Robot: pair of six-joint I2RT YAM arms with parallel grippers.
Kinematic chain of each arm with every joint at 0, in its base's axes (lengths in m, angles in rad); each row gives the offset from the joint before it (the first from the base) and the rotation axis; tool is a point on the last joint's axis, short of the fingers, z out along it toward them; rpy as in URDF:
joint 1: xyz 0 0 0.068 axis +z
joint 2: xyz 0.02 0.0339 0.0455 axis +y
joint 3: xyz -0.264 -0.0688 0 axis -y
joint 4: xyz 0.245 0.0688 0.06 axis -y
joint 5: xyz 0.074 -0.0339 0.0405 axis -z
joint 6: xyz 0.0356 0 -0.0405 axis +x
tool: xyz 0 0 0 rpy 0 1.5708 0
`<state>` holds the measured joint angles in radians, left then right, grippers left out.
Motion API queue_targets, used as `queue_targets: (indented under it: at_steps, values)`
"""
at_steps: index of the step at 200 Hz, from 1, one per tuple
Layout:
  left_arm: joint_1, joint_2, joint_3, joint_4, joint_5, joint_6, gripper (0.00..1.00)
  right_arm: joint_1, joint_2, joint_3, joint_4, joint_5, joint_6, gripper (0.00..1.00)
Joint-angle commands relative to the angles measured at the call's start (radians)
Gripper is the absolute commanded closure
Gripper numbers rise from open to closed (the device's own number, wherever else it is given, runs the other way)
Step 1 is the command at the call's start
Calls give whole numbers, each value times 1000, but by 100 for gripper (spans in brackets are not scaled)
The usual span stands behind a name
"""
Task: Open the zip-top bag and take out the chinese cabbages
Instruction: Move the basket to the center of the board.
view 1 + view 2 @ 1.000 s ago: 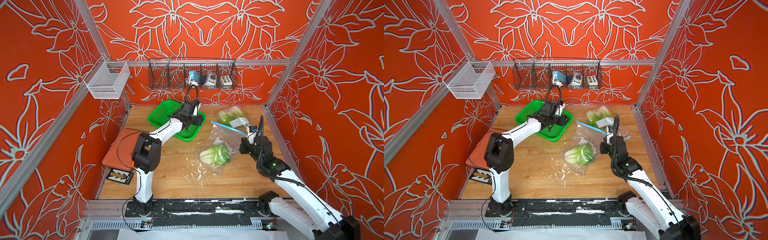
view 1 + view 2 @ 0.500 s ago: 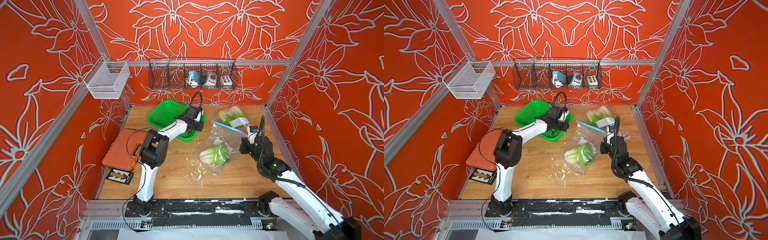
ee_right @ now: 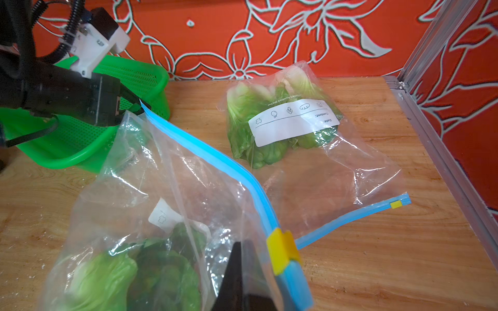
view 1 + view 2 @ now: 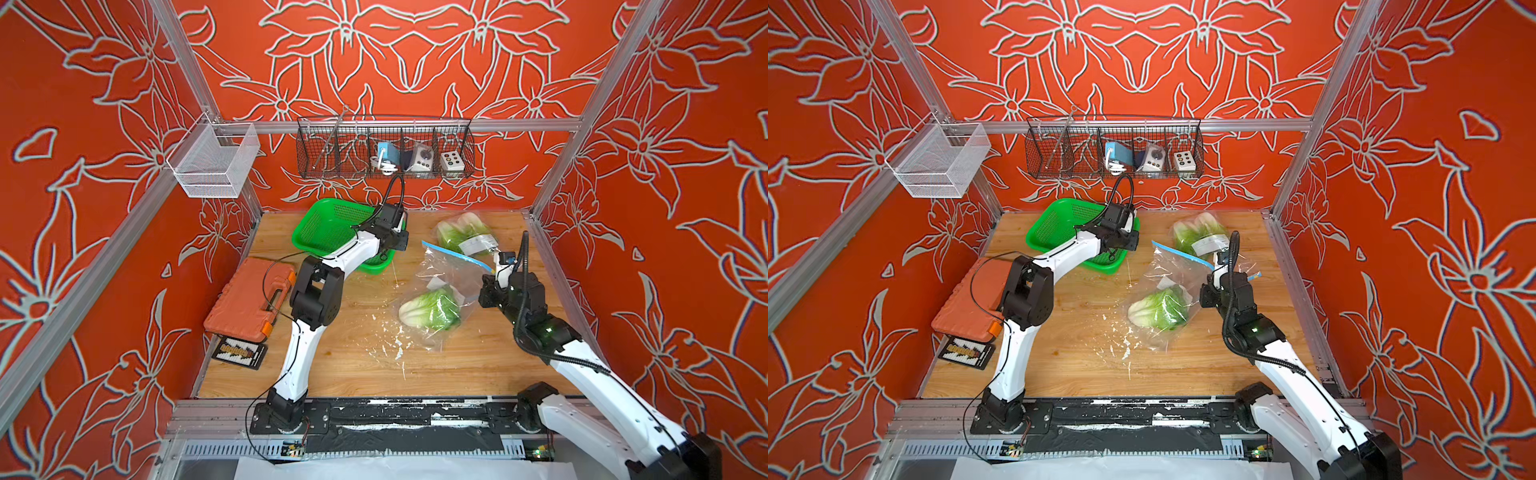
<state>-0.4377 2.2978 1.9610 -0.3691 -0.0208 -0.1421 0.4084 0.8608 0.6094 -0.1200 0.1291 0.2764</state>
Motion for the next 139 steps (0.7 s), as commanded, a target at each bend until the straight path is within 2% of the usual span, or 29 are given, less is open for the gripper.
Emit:
queue_targets:
  at_steps: [1, 56, 82, 139]
  values:
    - [24, 76, 99, -52, -44, -77, 94, -2, 12, 1, 26, -14, 14, 100]
    - [48, 190, 252, -72, -67, -118, 94, -2, 33, 11, 28, -11, 14, 100]
    - [47, 146, 201, -47, -56, -124, 99, -3, 35, 19, 26, -12, 12, 100]
    - [46, 17, 32, -46, -84, -179, 99, -2, 37, 20, 29, -26, 23, 100]
